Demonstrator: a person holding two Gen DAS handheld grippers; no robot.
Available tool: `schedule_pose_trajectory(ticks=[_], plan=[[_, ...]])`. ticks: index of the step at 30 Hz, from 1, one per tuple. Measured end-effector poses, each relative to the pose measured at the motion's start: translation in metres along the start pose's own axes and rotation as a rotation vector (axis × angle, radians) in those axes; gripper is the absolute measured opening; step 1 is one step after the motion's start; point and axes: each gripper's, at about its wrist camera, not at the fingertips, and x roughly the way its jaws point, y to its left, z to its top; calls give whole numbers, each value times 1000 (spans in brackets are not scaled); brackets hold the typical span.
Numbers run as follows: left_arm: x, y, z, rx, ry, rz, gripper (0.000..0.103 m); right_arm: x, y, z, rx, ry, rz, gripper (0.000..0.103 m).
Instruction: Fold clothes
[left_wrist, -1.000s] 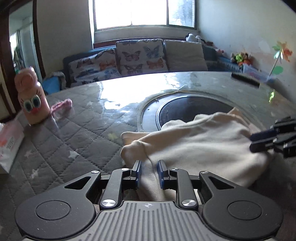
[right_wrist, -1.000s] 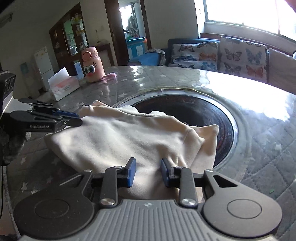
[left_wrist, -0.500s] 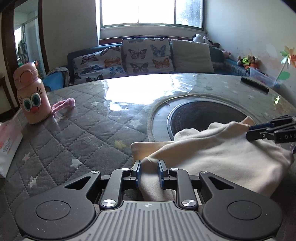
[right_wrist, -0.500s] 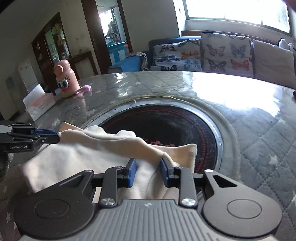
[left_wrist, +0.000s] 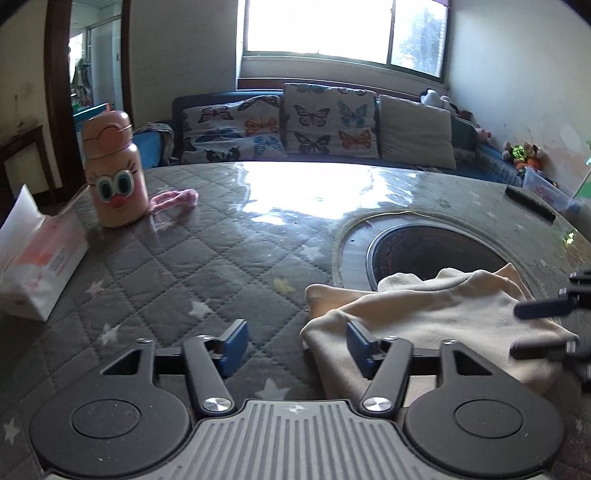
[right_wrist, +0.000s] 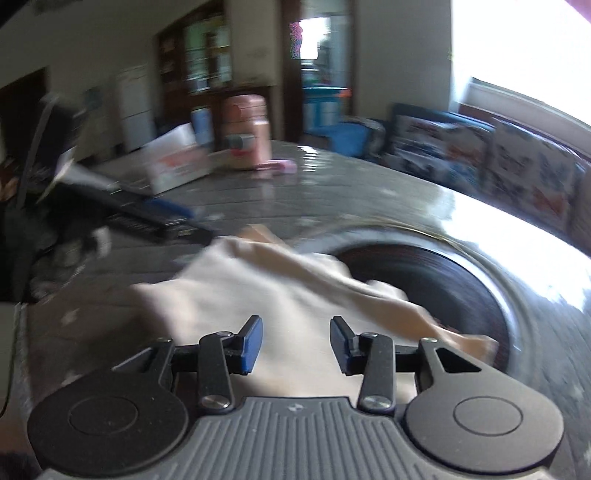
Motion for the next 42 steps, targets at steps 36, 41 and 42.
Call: schedule_pose_trajectory(ticks=[36,41,42], plan=[[5,32,-17,-638,175,-220,80,26,87,21,-216,-59,72,14],[10,29,-16,-697,201,-239,75,23,78,22,-195,-72,88,14],[10,28,-15,-701,204,-242,72,23,76,21,-194,-74,91,14]])
